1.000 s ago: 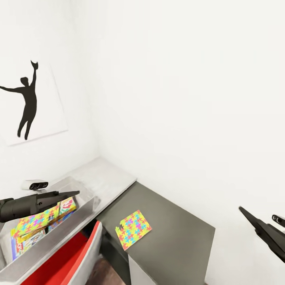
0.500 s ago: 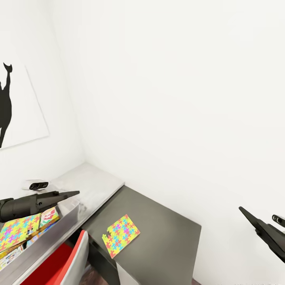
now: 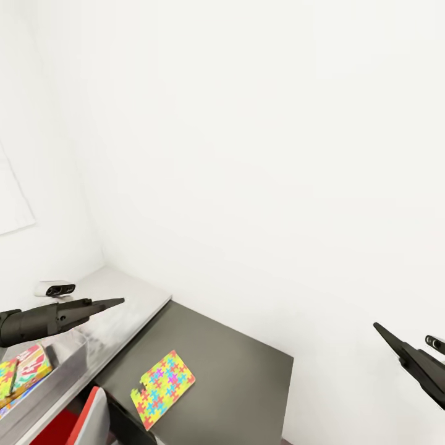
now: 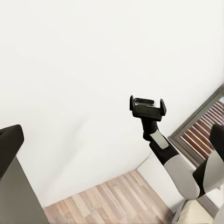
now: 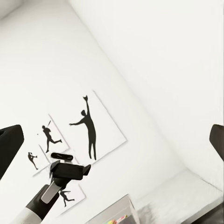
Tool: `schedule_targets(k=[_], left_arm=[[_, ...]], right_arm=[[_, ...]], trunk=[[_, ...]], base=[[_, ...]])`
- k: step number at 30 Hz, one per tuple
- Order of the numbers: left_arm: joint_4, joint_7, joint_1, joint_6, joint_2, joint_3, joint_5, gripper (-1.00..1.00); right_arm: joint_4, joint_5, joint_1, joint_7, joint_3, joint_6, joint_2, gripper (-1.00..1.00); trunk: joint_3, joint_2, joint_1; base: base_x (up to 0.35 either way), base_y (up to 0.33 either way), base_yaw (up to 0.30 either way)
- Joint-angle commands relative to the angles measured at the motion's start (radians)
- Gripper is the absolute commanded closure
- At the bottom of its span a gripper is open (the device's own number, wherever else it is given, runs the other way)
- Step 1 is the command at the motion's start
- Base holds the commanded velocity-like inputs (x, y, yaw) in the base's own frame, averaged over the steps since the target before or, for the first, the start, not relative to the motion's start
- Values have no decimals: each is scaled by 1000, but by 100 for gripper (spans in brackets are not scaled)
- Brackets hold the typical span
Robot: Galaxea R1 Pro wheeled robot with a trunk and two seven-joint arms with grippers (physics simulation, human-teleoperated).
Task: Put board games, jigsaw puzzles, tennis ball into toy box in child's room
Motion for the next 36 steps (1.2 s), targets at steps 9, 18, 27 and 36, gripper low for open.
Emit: schedule_targets(k=[9,18,27,36], left_arm=[[-1,-4,-1,11,-1,-1,-1,-100],[0,-4,-1,11,-1,-1,-1,-100],[0,-4,-1,11,-1,-1,0,-100],[0,-4,-1,11,-1,-1,-1,-100]], right_arm=[[0,-2,-1,1,0,10,-1,-100],[0,-2,-1,1,0,10,-2,-100],[0,-2,-1,1,0,10,-1,-100],[0,-2,-1,1,0,10,-2,-100]], trunk=[[10,-2,1],[22,-2,1],[34,-2,1],[46,-2,1]], base=[[112,-110,-202],[10,-11,-202],[1,-1,-202],[0,0,-202]])
